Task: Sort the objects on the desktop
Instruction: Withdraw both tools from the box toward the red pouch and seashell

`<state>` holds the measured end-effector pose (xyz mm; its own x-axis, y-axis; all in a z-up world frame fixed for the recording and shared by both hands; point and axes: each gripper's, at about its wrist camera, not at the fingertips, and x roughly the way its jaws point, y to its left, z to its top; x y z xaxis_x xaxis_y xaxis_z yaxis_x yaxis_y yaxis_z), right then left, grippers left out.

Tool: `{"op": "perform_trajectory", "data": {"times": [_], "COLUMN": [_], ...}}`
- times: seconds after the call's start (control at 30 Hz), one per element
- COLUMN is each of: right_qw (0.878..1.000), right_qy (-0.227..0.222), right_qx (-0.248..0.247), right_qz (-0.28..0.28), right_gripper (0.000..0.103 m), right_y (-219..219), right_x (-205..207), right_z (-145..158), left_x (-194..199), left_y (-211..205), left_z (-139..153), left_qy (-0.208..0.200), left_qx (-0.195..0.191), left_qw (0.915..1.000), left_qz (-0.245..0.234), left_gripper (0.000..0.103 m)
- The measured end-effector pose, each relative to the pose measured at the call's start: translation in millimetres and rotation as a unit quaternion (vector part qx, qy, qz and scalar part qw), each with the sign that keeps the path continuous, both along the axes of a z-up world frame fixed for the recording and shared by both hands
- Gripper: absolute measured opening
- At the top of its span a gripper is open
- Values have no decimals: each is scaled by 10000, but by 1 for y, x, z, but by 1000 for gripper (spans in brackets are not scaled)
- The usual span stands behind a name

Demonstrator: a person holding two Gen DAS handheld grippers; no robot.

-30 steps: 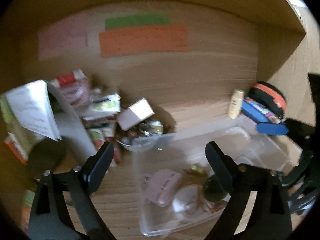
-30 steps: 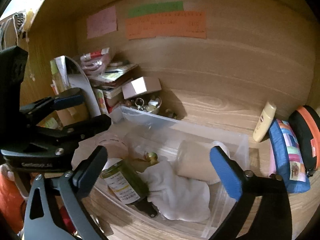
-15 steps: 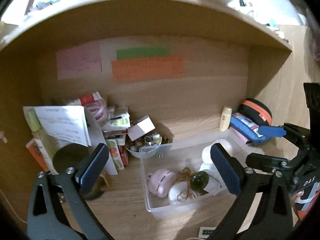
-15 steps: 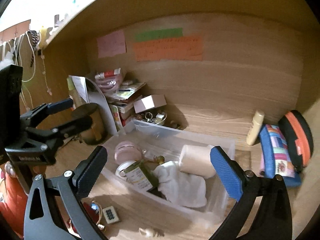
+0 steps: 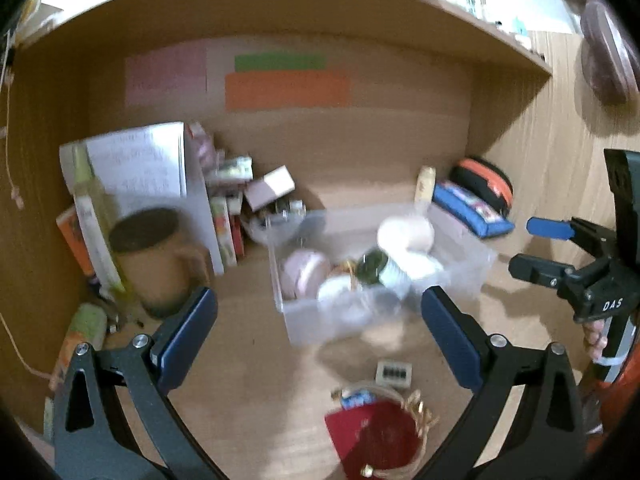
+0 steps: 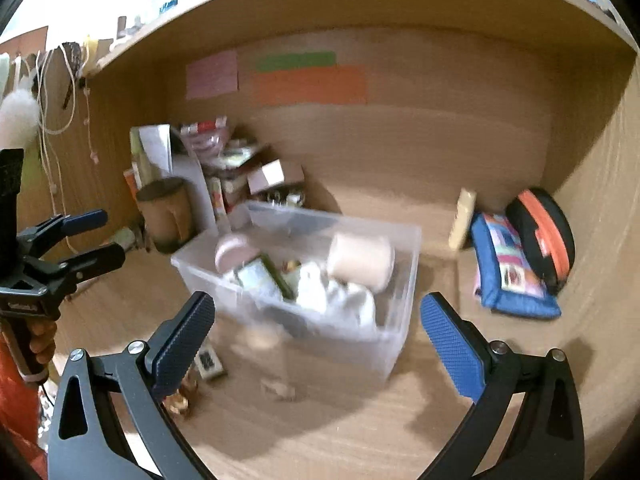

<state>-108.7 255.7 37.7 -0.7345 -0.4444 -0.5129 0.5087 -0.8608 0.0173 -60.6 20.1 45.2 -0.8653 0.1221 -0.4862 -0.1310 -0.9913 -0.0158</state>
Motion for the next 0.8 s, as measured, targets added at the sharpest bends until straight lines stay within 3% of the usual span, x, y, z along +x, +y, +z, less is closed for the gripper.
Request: {"op": "perform_trajectory", "data": {"times": [0.53,0.67,0.8], "right_qw": [9909,9901,9873], "right_qy": [-1335,-1358,-1401], "right_qx": [58,264,572], "right_qz": [155,253,487], "right_gripper": [103,101,95], "right_y": [0,-9,-26], "right_x": [-10,-14,-16], "right_z": [-76,-84,-90], "left_x": [2,-1,-2], "left_y": [20,21,30], "left_z": [-85,-94,-102], "left_qy": [-1469,-1708,-1861], "left_qx": [235,504,343], "left_qw": [9888,9839,9818], "left_qz": [-123,-156,-171], "left_gripper": [103,103,103]}}
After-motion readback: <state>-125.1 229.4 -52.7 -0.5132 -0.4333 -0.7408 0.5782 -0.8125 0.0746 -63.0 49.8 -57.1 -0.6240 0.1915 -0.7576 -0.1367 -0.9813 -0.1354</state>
